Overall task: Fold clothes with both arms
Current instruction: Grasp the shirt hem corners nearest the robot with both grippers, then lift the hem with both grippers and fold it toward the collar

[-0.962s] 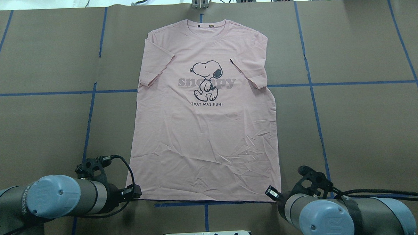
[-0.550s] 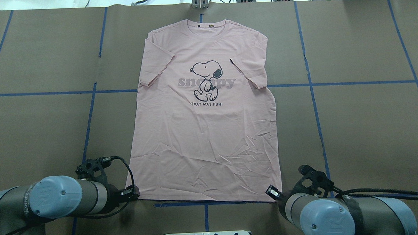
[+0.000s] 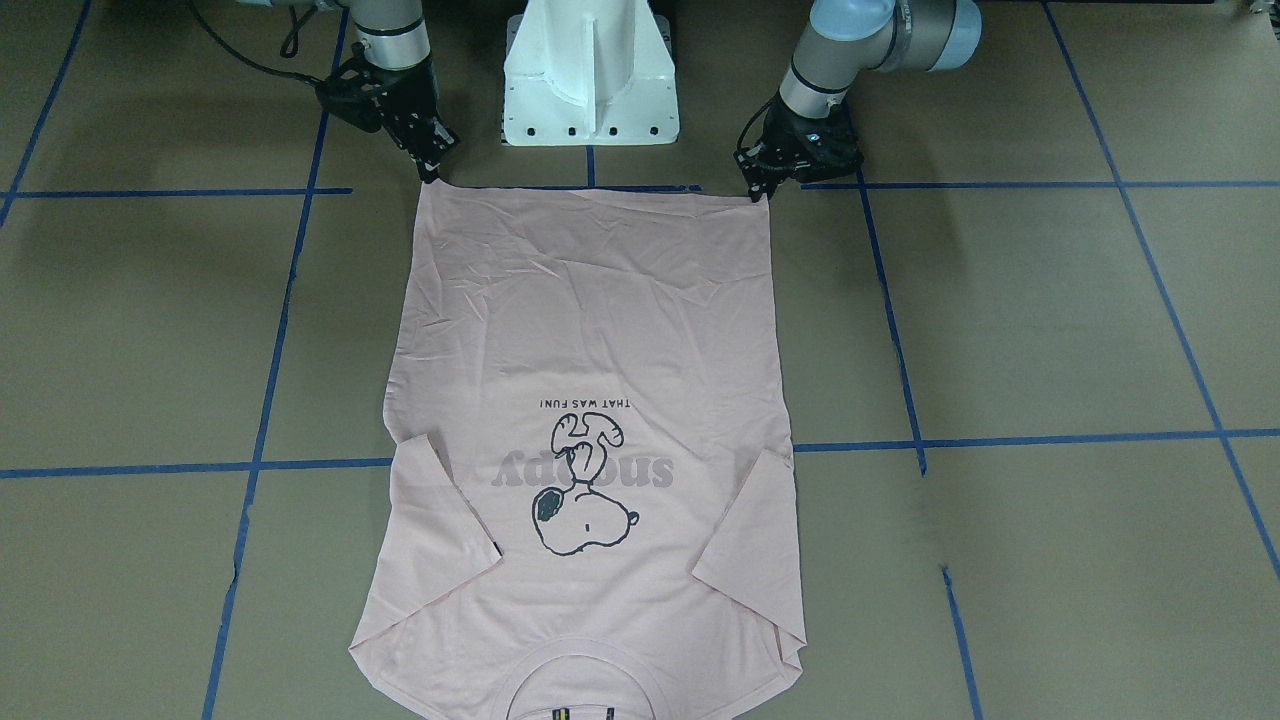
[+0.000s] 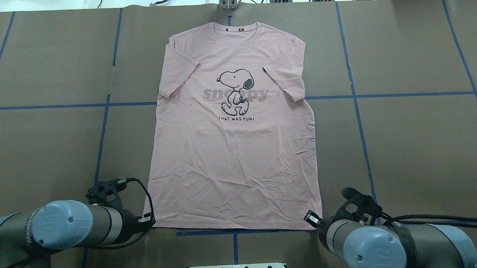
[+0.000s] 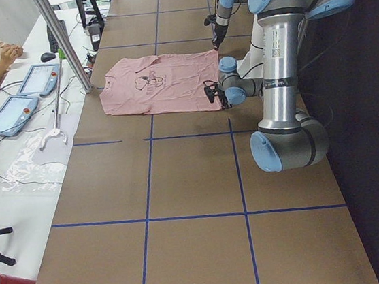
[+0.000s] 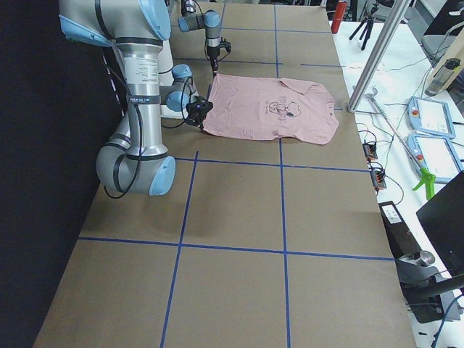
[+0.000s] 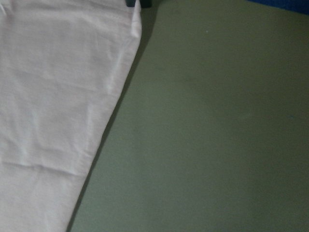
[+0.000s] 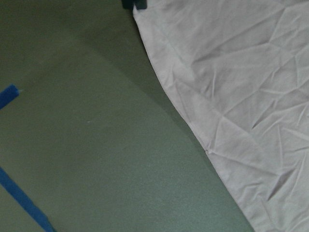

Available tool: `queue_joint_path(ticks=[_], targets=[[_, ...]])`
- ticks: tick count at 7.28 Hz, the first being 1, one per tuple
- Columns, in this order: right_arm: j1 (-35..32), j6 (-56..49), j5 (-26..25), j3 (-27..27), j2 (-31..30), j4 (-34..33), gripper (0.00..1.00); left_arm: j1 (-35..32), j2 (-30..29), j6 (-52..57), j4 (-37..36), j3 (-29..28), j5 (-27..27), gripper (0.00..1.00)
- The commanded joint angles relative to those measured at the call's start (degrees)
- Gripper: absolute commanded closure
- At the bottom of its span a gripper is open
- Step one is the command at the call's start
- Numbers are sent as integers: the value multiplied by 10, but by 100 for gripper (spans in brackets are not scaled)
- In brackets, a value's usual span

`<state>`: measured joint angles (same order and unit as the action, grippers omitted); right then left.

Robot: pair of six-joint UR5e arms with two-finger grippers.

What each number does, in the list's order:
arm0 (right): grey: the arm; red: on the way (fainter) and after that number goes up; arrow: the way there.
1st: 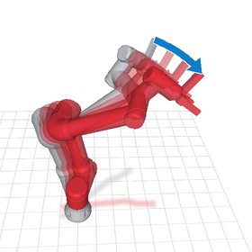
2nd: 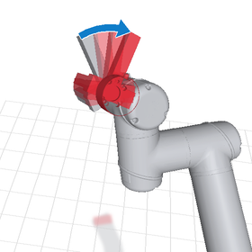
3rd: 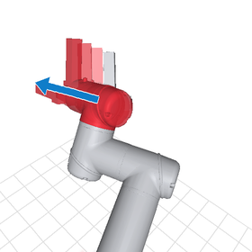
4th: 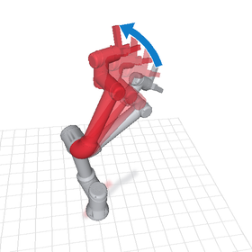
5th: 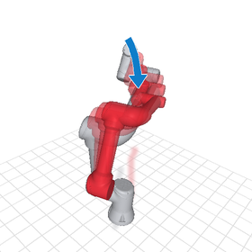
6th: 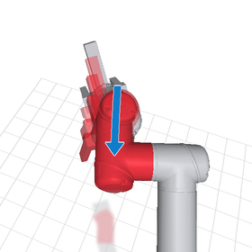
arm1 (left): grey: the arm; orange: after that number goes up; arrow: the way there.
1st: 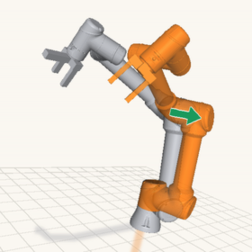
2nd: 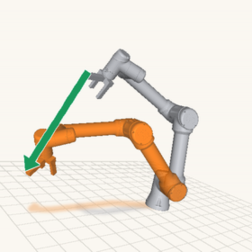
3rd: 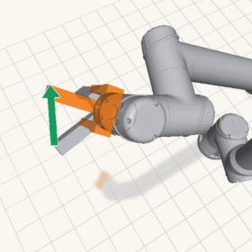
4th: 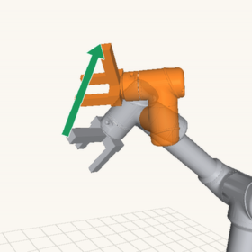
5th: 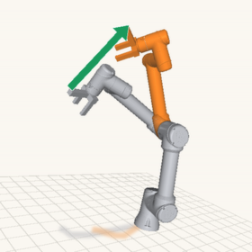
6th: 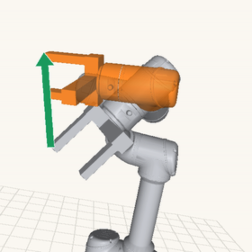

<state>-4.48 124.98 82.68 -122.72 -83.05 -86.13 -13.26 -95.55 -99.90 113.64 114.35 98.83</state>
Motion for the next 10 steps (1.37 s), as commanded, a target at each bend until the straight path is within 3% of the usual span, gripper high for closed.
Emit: queue_joint_path(ticks=[1, 2, 3, 4, 6, 7, 8, 9, 10], targets=[[-2, 0, 0, -2, -2, 0, 100, 0, 0, -3, -3, 15, 0, 100], [-3, -1, 0, -8, -9, 0, 100, 0, 0, -9, -6, 32, 1, 100], [-1, -1, 2, -36, -33, 0, 100, 10, 13, -54, -46, 87, 3, 100], [18, -1, 2, -86, -74, -1, 100, 42, 16, -173, -100, 139, 1, 100], [34, 0, 4, -150, -112, -1, 100, 78, 10, -184, -163, 196, 1, 100], [-2, -1, 4, -165, -106, 0, 100, 72, -2, -181, -179, 202, 5, 100], [-37, -13, 5, -155, -79, -2, 100, 28, -28, -156, -184, 177, 1, 100], [-96, -71, 6, -114, -10, -3, 100, -42, -87, -60, -184, 126, 1, 100], [-165, -128, 35, -42, 49, -3, 100, -107, -131, 0, -184, 65, 2, 100]])
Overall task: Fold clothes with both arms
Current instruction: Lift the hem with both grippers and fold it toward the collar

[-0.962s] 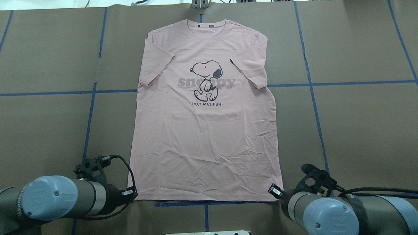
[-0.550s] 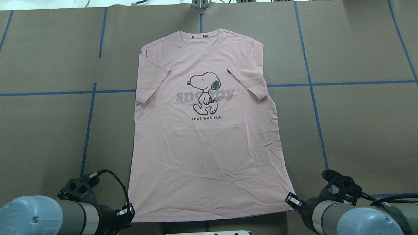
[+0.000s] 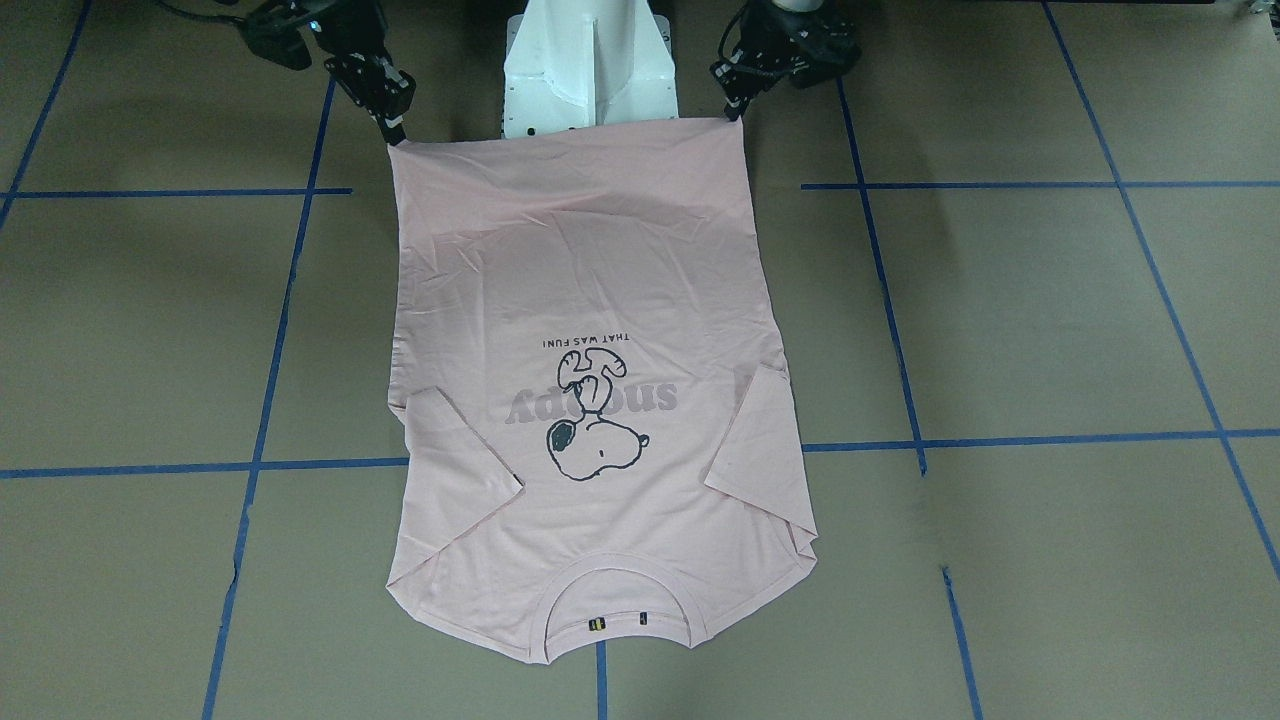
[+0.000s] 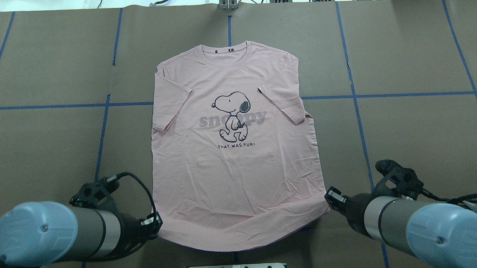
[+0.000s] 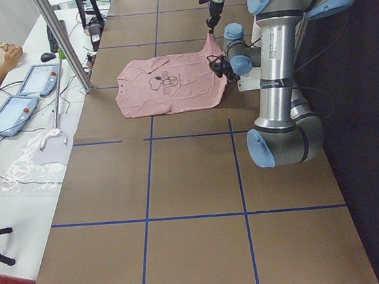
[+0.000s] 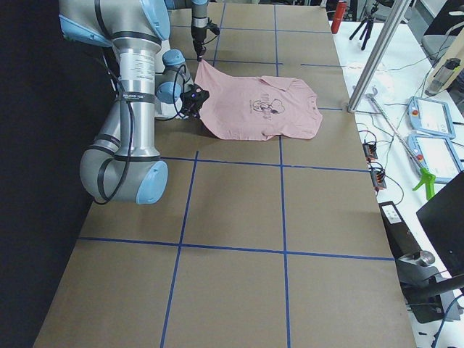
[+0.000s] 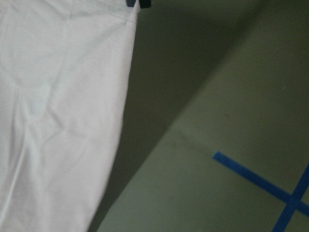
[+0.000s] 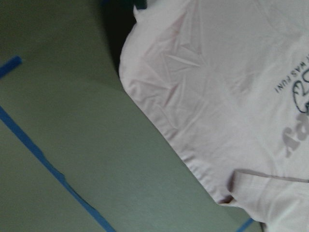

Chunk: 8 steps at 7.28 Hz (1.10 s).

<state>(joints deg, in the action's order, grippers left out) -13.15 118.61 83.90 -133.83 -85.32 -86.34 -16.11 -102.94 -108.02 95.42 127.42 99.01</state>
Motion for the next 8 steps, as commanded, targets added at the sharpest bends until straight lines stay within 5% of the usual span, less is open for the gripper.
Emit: queue_joint_path(ticks=[1, 4, 6, 8], targets=[[-146, -121, 71, 159, 148, 0, 100, -128, -87, 137, 7, -128, 1, 100], [-264, -259, 86, 365, 264, 7, 100, -251, -134, 220, 147, -315, 0, 100], [-296, -280, 88, 471, 341, 7, 100, -266, -187, 240, 161, -390, -59, 100], [-309, -282, 87, 620, 411, 88, 100, -266, -212, 239, 213, -457, -79, 100]])
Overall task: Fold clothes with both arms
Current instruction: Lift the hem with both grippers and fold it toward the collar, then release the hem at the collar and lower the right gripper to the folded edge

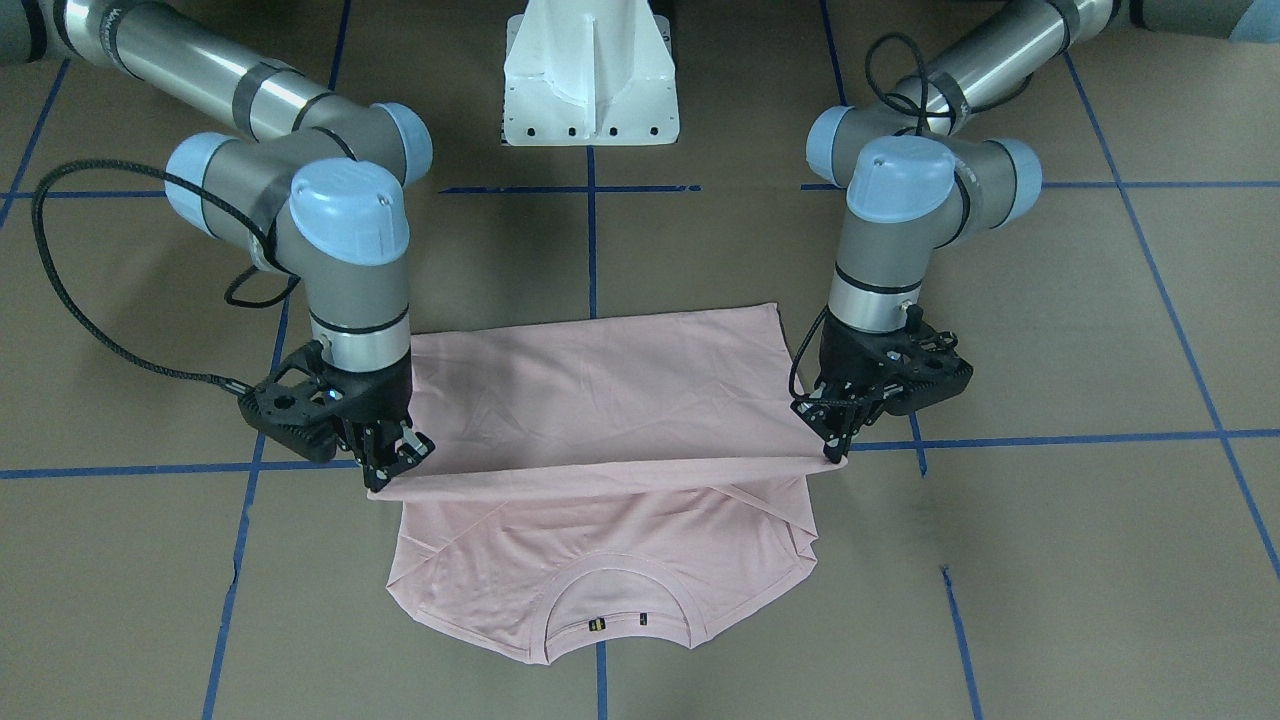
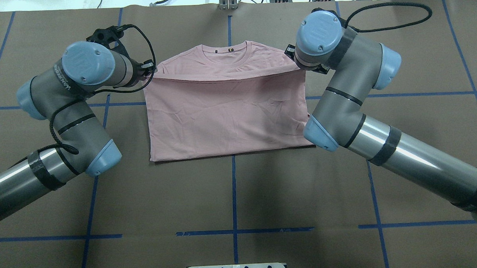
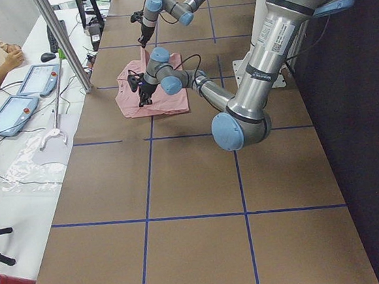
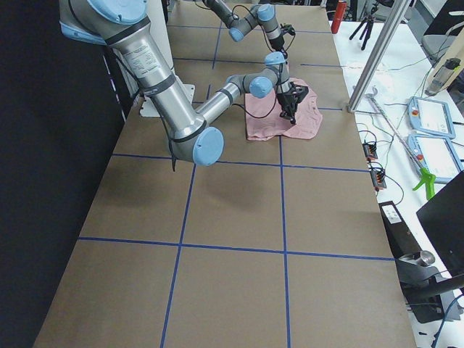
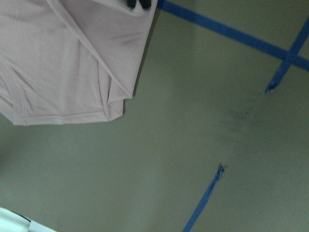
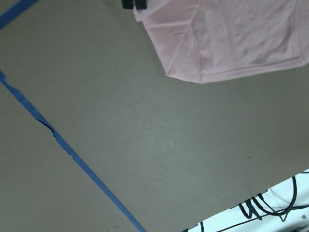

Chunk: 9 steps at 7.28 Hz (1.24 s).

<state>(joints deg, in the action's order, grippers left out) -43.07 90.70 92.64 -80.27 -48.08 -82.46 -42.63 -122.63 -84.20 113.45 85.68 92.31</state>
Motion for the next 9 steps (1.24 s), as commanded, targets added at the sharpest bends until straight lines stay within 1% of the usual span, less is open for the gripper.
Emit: queue_joint_path(ticks=[1, 2, 3, 4, 7, 8, 9], targets=[[-10, -4, 0, 119, 49, 70, 100, -1, -31, 1, 54, -79, -12, 100], [-11, -8, 0, 145, 61, 80, 100, -1, -48, 2, 71, -116, -14, 100], [-11, -10, -2, 188, 69, 122, 100, -1, -52, 4, 97, -139, -31, 100], [-10, -10, -1, 193, 69, 128, 100, -1, -55, 4, 107, -147, -32, 100], [-10, -11, -2, 196, 69, 129, 100, -1, -56, 3, 116, -148, -28, 99], [-11, -11, -2, 196, 67, 131, 100, -2, -53, 3, 143, -150, -27, 89], [-11, -11, -2, 192, 69, 132, 43, -2, -53, 3, 149, -155, -27, 80]])
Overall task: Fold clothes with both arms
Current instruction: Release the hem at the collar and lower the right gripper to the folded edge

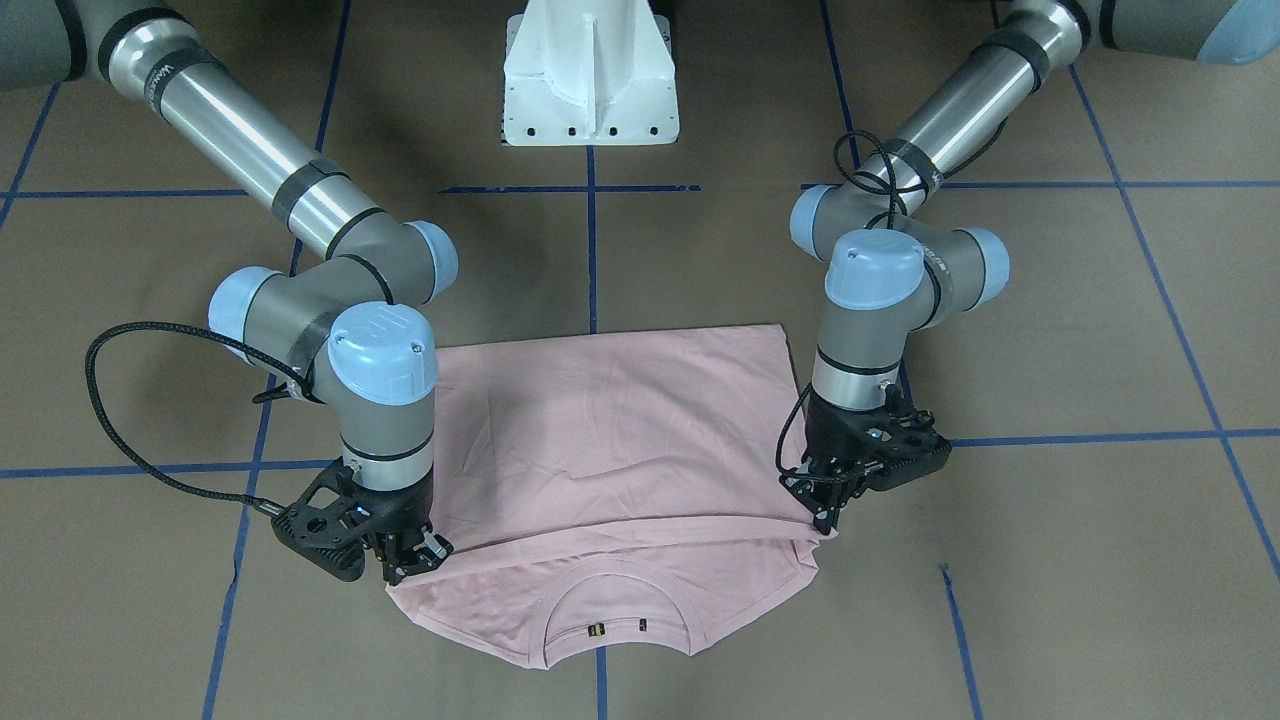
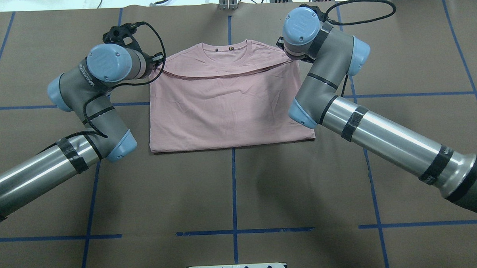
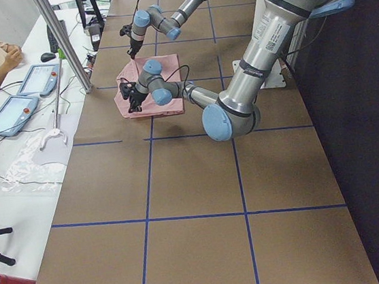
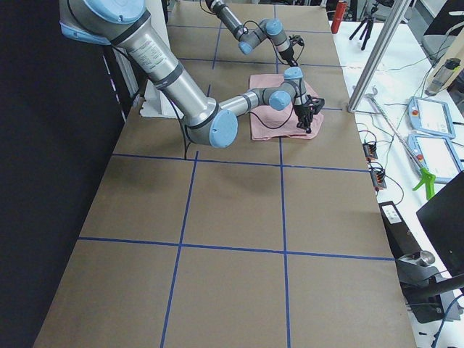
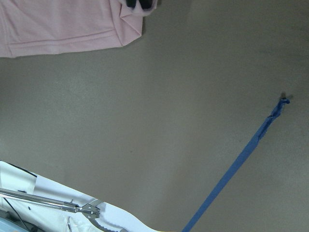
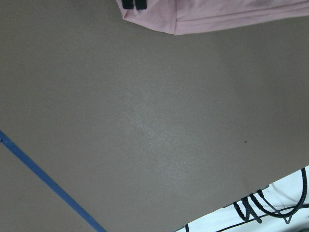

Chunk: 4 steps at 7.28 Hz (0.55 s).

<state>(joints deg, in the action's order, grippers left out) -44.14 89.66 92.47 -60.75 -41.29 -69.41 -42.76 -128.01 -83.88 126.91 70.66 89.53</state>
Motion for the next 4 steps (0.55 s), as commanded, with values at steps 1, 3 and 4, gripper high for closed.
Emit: queue_joint_path(ticks=[1, 3, 4], targets=[[-1, 2, 0, -9, 2, 2, 34, 0, 0, -1, 16, -3, 1, 73], [-4, 10, 3, -65, -12, 2, 17, -2, 14, 0, 45, 7, 6, 68], [0, 24, 8, -163, -84, -2, 16, -3, 28, -6, 45, 51, 47, 67]])
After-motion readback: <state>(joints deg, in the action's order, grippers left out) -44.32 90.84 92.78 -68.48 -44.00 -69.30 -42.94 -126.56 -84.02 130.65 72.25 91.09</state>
